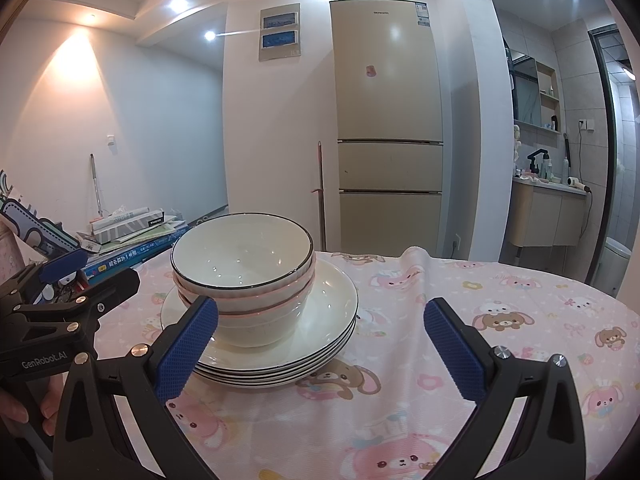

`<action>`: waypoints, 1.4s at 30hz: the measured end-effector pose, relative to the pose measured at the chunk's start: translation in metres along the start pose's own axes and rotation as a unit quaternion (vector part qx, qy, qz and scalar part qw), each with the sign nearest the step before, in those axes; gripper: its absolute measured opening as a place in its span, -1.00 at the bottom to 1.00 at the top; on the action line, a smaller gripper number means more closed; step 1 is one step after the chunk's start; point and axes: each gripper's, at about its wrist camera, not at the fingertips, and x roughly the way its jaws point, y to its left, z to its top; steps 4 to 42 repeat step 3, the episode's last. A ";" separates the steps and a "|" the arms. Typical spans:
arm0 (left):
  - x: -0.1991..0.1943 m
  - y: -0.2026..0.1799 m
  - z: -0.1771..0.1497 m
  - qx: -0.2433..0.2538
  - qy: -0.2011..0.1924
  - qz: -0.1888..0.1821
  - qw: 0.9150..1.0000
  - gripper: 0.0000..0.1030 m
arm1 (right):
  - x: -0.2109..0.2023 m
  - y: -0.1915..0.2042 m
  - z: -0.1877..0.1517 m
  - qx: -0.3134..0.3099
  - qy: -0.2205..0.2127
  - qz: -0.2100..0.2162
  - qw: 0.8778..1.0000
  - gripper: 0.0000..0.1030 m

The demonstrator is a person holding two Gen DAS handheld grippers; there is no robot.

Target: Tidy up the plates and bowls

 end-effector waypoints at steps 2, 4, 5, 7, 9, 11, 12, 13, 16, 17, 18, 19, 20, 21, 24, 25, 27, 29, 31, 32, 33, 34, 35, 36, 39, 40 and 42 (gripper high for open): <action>0.000 0.000 0.000 0.000 0.000 0.000 1.000 1.00 | 0.000 0.000 0.000 0.000 0.000 0.000 1.000 0.99; 0.000 0.000 0.000 0.000 0.000 0.000 1.000 1.00 | 0.000 0.000 0.000 0.000 0.000 0.000 1.000 0.99; 0.000 0.000 0.000 0.000 0.000 0.000 1.000 1.00 | 0.000 0.000 0.000 0.000 0.000 0.000 1.000 0.99; 0.000 0.000 0.000 0.000 0.000 0.000 1.000 1.00 | 0.000 0.000 0.000 0.000 0.000 0.000 1.000 0.99; 0.000 0.000 0.000 0.000 0.000 0.000 1.000 1.00 | 0.000 0.000 0.000 0.000 0.000 0.000 1.000 0.99; 0.000 0.000 0.000 0.000 0.000 0.000 1.000 1.00 | 0.000 0.000 0.000 0.000 0.000 0.000 1.000 0.99; 0.000 0.000 0.000 0.000 0.000 0.000 1.000 1.00 | 0.000 0.000 0.000 0.000 0.000 0.000 1.000 0.99; 0.000 0.000 0.000 0.000 0.000 0.000 1.000 1.00 | 0.000 0.000 0.000 0.000 0.000 0.000 1.000 0.99; 0.000 0.000 0.000 0.000 0.000 0.000 1.000 1.00 | 0.000 0.000 0.000 0.000 0.000 0.000 1.000 0.99; 0.000 0.000 0.000 0.000 0.000 0.000 1.000 1.00 | 0.000 0.000 0.000 0.000 0.000 0.000 1.000 0.99; 0.000 0.000 0.000 0.000 0.000 0.000 1.000 1.00 | 0.000 0.000 0.000 0.000 0.000 0.000 1.000 0.99; 0.000 0.000 0.000 0.000 0.000 0.000 1.000 1.00 | 0.000 0.000 0.000 0.000 0.000 0.000 1.000 0.99; 0.000 0.000 0.000 0.000 0.000 0.000 1.000 1.00 | 0.000 0.000 0.000 0.000 0.000 0.000 1.000 0.99; 0.000 0.000 0.000 0.000 0.000 0.000 1.000 1.00 | 0.000 0.000 0.000 0.000 0.000 0.000 1.000 0.99; 0.000 0.000 0.000 0.000 0.000 0.000 1.000 1.00 | 0.000 0.000 0.000 0.000 0.000 0.000 1.000 0.99; 0.000 0.000 0.000 0.000 0.000 0.000 1.000 1.00 | 0.000 0.000 0.000 0.000 0.000 0.000 1.000 0.99; 0.000 0.000 0.000 0.000 0.000 0.000 1.000 1.00 | 0.000 0.000 0.000 0.000 0.000 0.000 1.000 0.99; 0.000 0.000 0.000 0.000 0.000 0.000 1.000 1.00 | 0.000 0.000 0.000 0.000 0.000 0.000 1.000 0.99; 0.000 0.000 0.000 0.000 0.000 0.000 1.000 1.00 | 0.000 0.000 0.000 0.000 0.000 0.000 1.000 0.99; 0.000 0.000 0.000 0.000 0.000 0.000 1.000 1.00 | 0.000 0.000 0.000 0.000 0.000 0.000 1.000 0.99; 0.000 0.000 0.000 0.000 0.000 0.000 1.000 1.00 | 0.000 0.000 0.000 0.000 0.000 0.000 1.000 0.99; 0.000 0.000 0.000 0.000 0.000 0.000 1.000 1.00 | 0.000 0.000 0.000 0.000 0.000 0.000 1.000 0.99; 0.000 0.000 0.000 0.000 0.000 0.000 1.000 1.00 | 0.000 0.000 0.000 0.000 0.000 0.000 1.000 0.99; 0.000 0.000 0.000 0.000 0.000 0.000 1.000 1.00 | 0.000 0.000 0.000 0.000 0.000 0.000 1.000 0.99; 0.000 0.000 0.000 0.000 0.000 0.000 1.000 1.00 | 0.000 0.000 0.000 0.000 0.000 0.000 1.000 0.99; 0.000 0.000 0.000 0.000 0.000 0.000 1.000 1.00 | 0.000 0.000 0.000 0.000 0.000 0.000 1.000 0.99; 0.000 0.000 0.000 0.000 0.000 0.000 1.000 1.00 | 0.000 0.000 0.000 0.000 0.000 0.000 1.000 0.99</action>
